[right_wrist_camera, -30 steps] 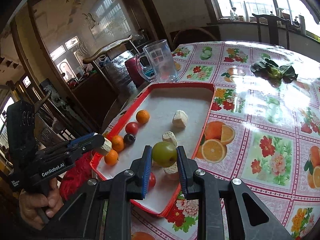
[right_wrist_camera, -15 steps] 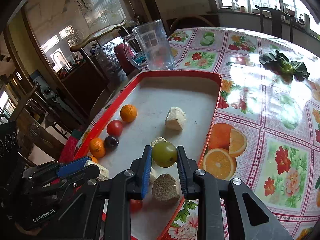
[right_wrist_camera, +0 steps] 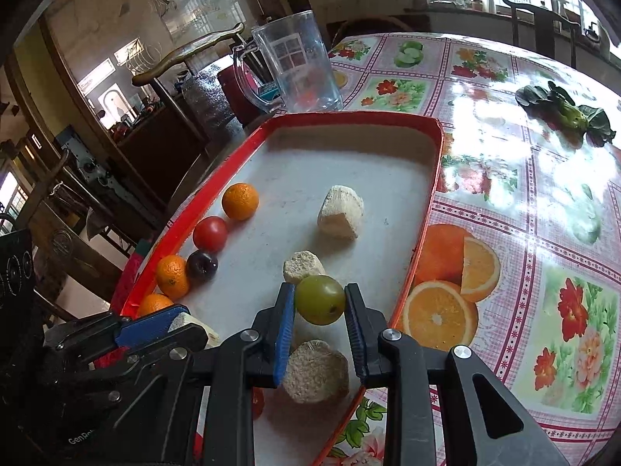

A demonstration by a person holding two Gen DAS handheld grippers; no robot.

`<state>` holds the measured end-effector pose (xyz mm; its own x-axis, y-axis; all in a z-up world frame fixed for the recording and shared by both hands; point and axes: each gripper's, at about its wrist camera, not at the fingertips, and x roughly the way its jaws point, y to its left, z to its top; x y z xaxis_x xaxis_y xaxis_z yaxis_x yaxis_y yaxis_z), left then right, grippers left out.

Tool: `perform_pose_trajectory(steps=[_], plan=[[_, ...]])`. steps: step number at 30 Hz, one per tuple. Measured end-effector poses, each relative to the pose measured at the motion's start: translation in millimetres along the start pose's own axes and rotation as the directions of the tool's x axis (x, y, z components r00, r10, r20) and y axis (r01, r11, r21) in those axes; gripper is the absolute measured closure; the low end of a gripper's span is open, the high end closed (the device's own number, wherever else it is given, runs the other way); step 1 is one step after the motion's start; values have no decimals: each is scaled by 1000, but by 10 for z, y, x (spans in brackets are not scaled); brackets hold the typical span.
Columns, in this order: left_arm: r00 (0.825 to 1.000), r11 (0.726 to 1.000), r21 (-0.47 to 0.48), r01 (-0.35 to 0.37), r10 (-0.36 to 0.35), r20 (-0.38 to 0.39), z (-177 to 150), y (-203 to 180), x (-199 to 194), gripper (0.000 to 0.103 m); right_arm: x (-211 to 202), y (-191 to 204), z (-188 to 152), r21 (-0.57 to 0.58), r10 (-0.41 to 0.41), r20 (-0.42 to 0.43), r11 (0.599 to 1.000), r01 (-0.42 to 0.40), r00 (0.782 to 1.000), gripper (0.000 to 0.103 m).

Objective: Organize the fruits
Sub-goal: 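Carry the yellow-green fruit and beige piece into the tray and release both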

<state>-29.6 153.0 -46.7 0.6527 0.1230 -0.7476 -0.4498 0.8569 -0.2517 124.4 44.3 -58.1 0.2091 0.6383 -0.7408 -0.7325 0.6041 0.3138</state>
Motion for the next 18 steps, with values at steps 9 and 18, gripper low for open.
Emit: perform_pose_trajectory(steps=[9, 18], plan=[[999, 999, -6, -34, 34, -6, -66, -42, -18, 51, -110, -18, 5, 4, 53, 13, 999, -53, 999, 59], [992, 991, 62, -115, 112, 52, -169, -181, -235, 27, -415, -69, -58, -42, 84, 37, 996, -82, 996, 40]])
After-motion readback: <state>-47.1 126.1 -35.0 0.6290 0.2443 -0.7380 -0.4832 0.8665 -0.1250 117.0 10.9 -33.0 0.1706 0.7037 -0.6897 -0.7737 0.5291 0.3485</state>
